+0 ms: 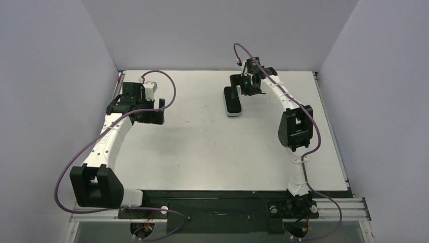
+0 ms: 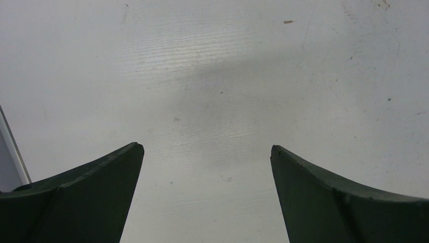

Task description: Open the umbrella

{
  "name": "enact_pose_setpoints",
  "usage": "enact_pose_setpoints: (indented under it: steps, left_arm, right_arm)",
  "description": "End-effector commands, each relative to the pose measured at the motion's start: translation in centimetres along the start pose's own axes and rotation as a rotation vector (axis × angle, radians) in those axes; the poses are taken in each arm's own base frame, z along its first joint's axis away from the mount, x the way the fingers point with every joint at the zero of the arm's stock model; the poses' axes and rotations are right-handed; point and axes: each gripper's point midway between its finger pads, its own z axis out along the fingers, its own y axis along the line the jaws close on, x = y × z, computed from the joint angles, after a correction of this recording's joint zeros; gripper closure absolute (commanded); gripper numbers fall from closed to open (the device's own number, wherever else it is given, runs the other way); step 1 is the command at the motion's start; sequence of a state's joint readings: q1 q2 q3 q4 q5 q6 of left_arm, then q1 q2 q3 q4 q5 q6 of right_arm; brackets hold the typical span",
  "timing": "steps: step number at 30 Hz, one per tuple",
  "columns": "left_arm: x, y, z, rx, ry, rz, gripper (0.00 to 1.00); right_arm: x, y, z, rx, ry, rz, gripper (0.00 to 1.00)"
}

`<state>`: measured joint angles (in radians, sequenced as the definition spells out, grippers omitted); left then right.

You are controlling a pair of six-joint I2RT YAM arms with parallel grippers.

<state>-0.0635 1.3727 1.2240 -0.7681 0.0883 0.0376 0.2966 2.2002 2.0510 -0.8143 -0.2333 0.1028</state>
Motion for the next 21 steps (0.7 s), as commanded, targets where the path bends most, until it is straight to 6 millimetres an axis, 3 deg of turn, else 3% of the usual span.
enact_pose_setpoints:
  steps: [1, 8, 14, 17, 18, 19, 20, 21]
  left_arm:
    - [0.1, -0.4, -1.4, 0.038, -0.006, 0.021, 0.03]
    - [0.5, -0.5, -1.5, 0.054, -0.003, 0.015, 0.03]
    - [-0.3, -1.8, -1.2, 0.141, -0.052, -0.045, 0.03]
    - [-2.1, -2.9, -1.5, 0.200, -0.171, -0.055, 0.03]
    - [-1.9, -3.5, -1.5, 0.230, -0.192, -0.069, 0.03]
    - [-2.9, -4.1, -1.6, 0.267, -0.248, -0.059, 0.03]
    - [-2.4, -4.6, -1.5, 0.289, -0.255, -0.075, 0.03]
    - [-3.2, -5.4, -1.7, 0.334, -0.304, -0.062, 0.03]
  right_arm:
    - [-4.1, 1.5, 1.3, -0.022, -0.119, 0.049, 0.11]
    - [-2.3, 2.5, 6.3, -0.039, -0.071, 0.086, 0.08]
    - [0.4, 3.1, 7.5, -0.032, 0.003, 0.050, 0.11]
    - [2.1, 3.7, 6.8, -0.057, 0.051, 0.003, 0.21]
    - [3.1, 3.9, 6.7, -0.075, 0.080, -0.008, 0.30]
    - [3.6, 4.0, 6.2, -0.087, 0.097, -0.036, 0.34]
    - [4.8, 4.2, 6.1, -0.104, 0.129, -0.048, 0.41]
    - [5.3, 4.1, 5.3, -0.117, 0.149, -0.083, 0.44]
